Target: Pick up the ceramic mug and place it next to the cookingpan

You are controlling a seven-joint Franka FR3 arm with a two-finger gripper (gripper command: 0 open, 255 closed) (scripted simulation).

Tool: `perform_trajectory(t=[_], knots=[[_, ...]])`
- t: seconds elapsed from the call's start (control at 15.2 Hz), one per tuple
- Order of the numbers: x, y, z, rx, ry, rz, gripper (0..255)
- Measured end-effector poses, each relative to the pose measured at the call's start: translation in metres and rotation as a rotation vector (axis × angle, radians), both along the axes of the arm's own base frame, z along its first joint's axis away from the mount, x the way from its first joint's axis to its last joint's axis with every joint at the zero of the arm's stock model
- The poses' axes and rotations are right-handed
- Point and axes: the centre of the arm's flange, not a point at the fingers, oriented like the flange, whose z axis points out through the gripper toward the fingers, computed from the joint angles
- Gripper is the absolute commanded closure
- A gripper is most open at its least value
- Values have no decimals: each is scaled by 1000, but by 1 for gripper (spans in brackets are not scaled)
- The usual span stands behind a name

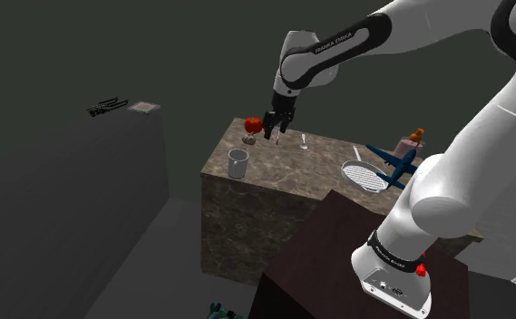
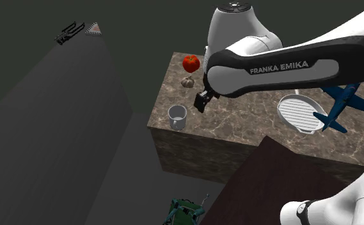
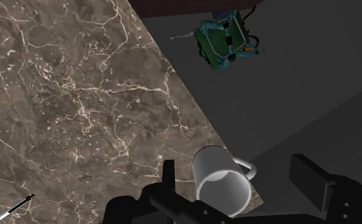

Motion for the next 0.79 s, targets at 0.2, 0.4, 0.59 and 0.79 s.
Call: perform_trajectory(t=[0.2,0.4,0.59,0.79], knots=[[27,-6,-29,8,0,1,0],[53,-10,-59,16,1,2,0],[81,-12,-87,24,2,3,0],[108,-15,-119,33,3,5,0]])
